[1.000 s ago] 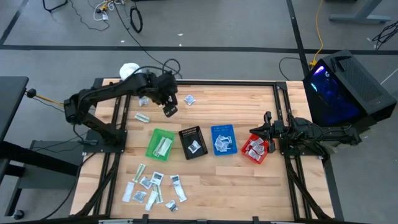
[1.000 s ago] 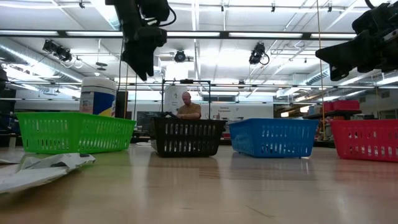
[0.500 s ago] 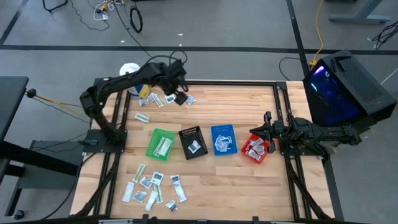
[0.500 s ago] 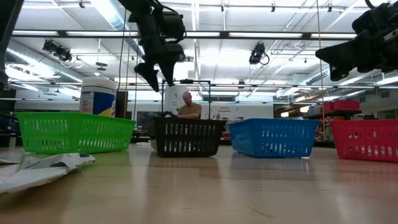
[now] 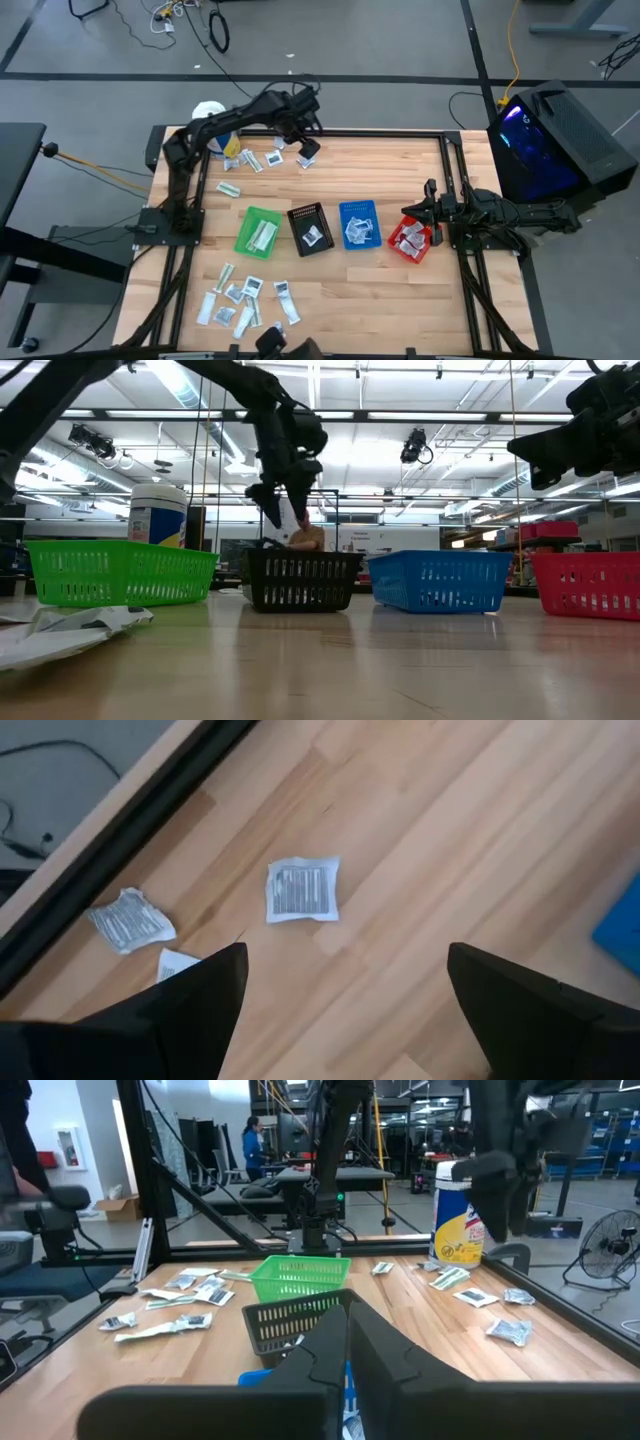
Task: Pick & Place First Aid Supplies
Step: Put the towelette pack into the black basket
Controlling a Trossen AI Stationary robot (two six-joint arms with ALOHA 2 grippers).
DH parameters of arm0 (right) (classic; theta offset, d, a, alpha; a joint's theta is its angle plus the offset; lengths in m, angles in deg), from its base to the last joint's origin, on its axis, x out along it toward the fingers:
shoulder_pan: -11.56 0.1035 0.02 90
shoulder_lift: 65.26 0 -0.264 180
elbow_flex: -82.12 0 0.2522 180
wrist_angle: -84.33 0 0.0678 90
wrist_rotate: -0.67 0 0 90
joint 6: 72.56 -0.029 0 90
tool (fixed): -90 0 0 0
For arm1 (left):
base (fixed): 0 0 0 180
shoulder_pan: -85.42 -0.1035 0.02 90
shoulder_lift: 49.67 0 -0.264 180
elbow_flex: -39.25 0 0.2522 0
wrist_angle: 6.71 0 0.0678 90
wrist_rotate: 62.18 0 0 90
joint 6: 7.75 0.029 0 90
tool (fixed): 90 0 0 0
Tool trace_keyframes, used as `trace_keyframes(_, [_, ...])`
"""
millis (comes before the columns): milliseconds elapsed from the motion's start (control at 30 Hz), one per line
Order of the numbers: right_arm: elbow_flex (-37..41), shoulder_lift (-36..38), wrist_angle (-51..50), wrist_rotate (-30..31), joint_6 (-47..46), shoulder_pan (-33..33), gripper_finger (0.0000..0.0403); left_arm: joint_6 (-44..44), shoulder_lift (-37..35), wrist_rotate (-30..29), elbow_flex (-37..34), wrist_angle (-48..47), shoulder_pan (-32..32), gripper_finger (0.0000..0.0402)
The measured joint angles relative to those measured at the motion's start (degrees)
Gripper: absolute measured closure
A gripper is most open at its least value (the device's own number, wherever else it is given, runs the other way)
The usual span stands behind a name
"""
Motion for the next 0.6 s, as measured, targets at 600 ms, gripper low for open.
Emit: trace_keyframes(600, [0.0, 0.0, 0.0, 0.0, 0.0, 0.0, 0.0380, 0.9, 11.7, -2.4, 0.0, 3.3, 0.3, 0.0048])
